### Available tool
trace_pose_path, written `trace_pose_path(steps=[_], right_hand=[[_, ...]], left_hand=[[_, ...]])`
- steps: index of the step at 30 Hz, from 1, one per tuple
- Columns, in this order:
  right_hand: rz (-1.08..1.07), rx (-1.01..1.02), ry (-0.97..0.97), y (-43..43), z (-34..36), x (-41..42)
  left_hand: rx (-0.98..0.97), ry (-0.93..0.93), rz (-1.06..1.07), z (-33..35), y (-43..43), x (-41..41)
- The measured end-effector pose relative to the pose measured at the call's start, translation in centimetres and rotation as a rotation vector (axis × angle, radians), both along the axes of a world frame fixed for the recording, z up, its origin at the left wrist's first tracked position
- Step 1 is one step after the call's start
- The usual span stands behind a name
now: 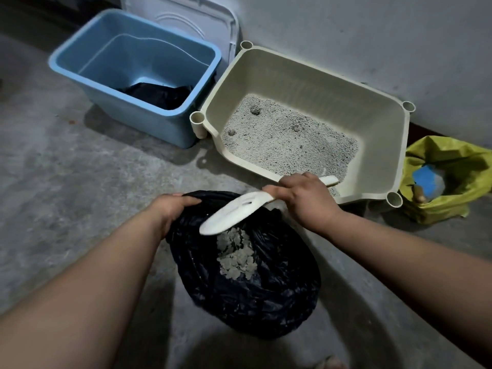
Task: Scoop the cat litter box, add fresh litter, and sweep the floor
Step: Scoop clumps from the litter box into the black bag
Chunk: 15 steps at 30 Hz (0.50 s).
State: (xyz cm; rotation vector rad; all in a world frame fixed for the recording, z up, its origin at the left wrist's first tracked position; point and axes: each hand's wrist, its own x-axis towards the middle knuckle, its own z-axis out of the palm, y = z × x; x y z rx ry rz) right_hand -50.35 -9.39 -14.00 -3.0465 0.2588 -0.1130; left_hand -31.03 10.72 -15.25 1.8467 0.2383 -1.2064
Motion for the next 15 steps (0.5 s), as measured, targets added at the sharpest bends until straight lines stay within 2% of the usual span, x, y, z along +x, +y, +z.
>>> trace_pose_path(steps=[2,4,8,15], right_hand=[[-0.073,0.077,-0.004,-0.4,0.5,0.2],[-0.186,0.134,0.076,-0.9,1.1,0.4],[-0.451,0.411,0.152,-2.1,1.9,1.5],[-0.723,0.346,0.385,-6.5,3.6,5.3]], left_hand=[[-0.011,0.002,0.012,0.0,0.2,0.1],[-0.034,0.005,0.016,0.3,0.2,-0.1],[-0.067,-0.016,0.025,0.3,0.3,0.1],[-0.112,-0.108,0.008,0.5,0.2,0.3]])
